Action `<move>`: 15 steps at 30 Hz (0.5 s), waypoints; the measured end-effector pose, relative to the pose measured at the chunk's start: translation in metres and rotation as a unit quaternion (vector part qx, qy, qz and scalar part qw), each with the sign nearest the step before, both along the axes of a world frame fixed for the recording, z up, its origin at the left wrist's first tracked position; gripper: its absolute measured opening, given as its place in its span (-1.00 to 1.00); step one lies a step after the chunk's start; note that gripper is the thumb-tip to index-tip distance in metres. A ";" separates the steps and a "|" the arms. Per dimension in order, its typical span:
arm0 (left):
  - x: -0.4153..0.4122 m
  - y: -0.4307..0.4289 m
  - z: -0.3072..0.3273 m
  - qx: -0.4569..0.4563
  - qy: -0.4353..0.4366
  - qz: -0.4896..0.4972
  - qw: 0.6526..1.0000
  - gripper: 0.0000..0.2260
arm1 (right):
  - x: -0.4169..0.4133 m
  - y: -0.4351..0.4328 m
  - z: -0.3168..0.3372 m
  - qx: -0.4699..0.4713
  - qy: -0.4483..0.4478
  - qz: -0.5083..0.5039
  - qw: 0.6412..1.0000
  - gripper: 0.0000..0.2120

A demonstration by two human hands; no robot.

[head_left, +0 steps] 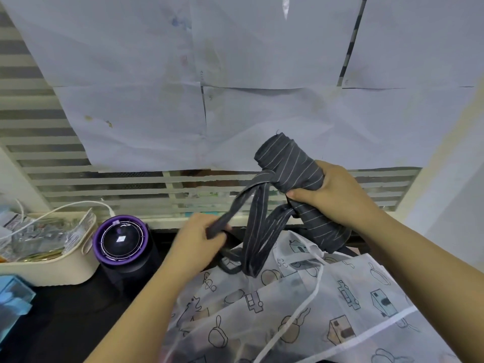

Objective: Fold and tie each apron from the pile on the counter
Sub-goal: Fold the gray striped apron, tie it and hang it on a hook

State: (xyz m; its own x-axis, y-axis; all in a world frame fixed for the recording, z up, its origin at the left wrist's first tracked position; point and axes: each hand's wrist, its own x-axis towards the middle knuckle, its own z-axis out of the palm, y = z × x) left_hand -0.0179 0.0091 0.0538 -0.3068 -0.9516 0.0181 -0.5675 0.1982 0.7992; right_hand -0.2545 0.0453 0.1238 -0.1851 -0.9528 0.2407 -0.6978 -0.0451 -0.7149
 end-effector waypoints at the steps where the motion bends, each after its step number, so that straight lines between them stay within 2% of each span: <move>1: -0.001 0.000 -0.001 -0.054 0.025 0.079 0.995 -0.85 | 0.002 0.002 0.004 0.002 0.002 0.008 1.000 -0.77; 2: -0.002 0.002 -0.003 -0.082 0.068 0.141 0.984 -0.89 | 0.005 0.003 0.006 0.004 0.001 0.014 1.000 -0.76; 4: -0.007 0.007 -0.004 -0.059 0.134 0.180 0.973 -0.93 | 0.010 0.005 0.011 0.008 0.000 0.024 1.000 -0.75; 5: -0.011 0.010 -0.006 -0.044 0.138 0.162 0.976 -0.86 | 0.012 0.005 0.012 0.010 0.002 0.029 1.000 -0.75; 7: -0.016 0.015 -0.008 -0.004 0.164 0.060 0.985 -0.70 | 0.016 0.006 0.014 0.015 0.008 0.035 0.999 -0.75; 9: -0.023 0.022 -0.004 0.063 0.204 -0.030 0.977 -0.71 | 0.018 0.005 0.014 0.018 0.004 0.035 0.999 -0.76; 10: -0.025 0.026 -0.003 0.067 0.189 -0.057 0.978 -0.75 | 0.018 0.005 0.013 0.019 -0.002 0.033 0.999 -0.76; 12: -0.028 0.035 -0.006 0.028 0.147 -0.073 0.986 -0.80 | 0.018 0.004 0.012 0.021 -0.010 0.031 0.999 -0.78; 15: -0.025 0.038 -0.013 0.021 0.180 -0.009 0.983 -0.85 | 0.012 0.001 0.009 0.021 -0.029 0.014 0.999 -0.80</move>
State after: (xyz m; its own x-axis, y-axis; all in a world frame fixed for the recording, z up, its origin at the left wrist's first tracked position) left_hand -0.0425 0.0469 0.0406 -0.3039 -0.9485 0.0892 -0.2430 0.1677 0.9554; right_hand -0.2425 0.0467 0.1323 -0.1711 -0.9666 0.1907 -0.6538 -0.0334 -0.7560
